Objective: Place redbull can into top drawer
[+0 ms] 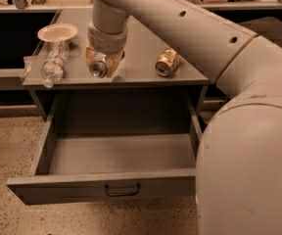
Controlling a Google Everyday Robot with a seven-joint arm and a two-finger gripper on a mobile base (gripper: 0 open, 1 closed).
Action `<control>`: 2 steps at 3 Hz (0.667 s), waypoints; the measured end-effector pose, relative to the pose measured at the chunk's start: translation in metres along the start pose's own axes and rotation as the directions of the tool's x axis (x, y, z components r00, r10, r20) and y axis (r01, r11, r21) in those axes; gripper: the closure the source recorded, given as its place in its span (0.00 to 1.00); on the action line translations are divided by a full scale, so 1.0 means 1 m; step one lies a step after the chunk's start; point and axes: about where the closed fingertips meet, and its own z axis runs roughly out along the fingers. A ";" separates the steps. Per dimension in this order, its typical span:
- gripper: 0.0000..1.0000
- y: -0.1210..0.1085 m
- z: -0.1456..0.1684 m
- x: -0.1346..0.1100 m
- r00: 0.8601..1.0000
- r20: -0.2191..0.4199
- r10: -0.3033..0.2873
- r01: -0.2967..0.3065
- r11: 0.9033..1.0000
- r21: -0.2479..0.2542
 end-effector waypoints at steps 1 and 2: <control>1.00 -0.005 -0.015 -0.027 0.991 -0.041 0.130 -0.126 0.989 0.081; 1.00 -0.014 -0.016 -0.078 0.973 -0.033 0.228 -0.220 0.962 0.160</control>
Offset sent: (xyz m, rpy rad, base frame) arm -0.1372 0.0696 -0.0316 0.2838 0.0878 -0.5735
